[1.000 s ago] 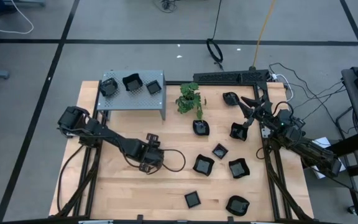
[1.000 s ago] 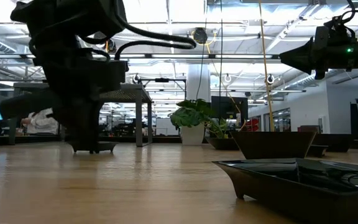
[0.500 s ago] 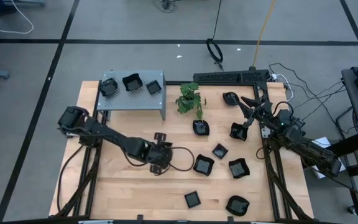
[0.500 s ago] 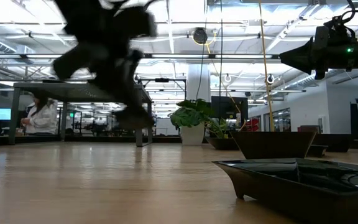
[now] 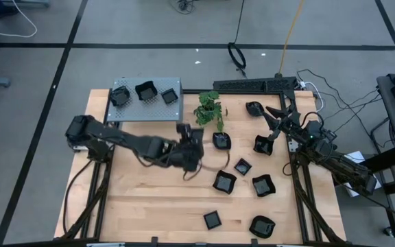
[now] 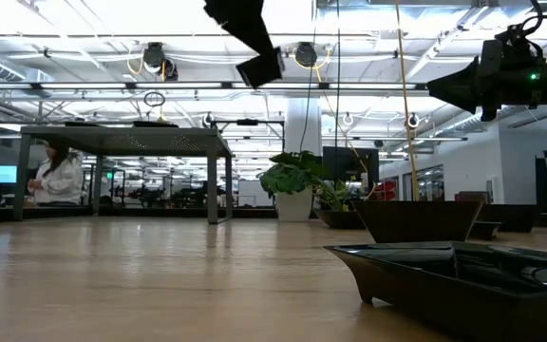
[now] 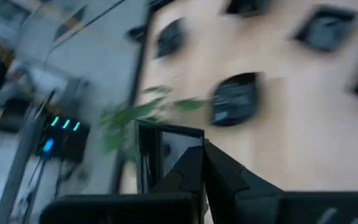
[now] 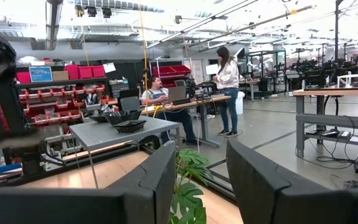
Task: Pick & Place Mini shaped plates
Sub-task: Stack the black leaf plate on top of the black leaf plate on the shelf
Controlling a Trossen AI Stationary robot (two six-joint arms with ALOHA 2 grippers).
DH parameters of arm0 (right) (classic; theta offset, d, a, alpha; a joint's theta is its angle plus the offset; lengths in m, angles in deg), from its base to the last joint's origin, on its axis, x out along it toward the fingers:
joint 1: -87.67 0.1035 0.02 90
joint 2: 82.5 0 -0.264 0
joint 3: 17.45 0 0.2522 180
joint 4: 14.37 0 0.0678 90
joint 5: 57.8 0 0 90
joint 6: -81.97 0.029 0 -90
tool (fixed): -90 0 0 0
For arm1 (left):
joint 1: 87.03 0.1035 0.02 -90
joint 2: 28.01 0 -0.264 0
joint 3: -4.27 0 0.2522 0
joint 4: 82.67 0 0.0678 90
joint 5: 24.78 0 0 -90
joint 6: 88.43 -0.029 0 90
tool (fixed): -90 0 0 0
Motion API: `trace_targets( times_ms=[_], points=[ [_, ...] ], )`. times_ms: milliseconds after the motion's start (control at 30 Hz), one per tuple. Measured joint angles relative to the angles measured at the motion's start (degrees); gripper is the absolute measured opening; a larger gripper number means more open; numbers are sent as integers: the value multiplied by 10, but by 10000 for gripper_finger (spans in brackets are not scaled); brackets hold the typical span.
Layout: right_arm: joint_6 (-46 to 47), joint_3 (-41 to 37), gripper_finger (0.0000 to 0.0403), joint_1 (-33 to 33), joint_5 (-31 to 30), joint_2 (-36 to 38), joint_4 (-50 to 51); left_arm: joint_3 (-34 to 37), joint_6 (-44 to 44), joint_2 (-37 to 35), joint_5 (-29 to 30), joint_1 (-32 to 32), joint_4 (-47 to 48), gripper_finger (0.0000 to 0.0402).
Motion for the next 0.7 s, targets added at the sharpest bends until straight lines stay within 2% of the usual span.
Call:
trace_targets(
  times_ms=[167,333,600,700],
  points=[
    [0,0,130,0,0,0,0,-55,79,0,36,66,124,10],
    [0,0,130,0,0,0,0,-62,94,0,34,143,185,6],
    [0,0,130,0,0,0,0,-59,94,0,5,235,203,6],
    [0,0,130,0,0,0,0,-59,98,0,-35,264,212,5]
  ],
)
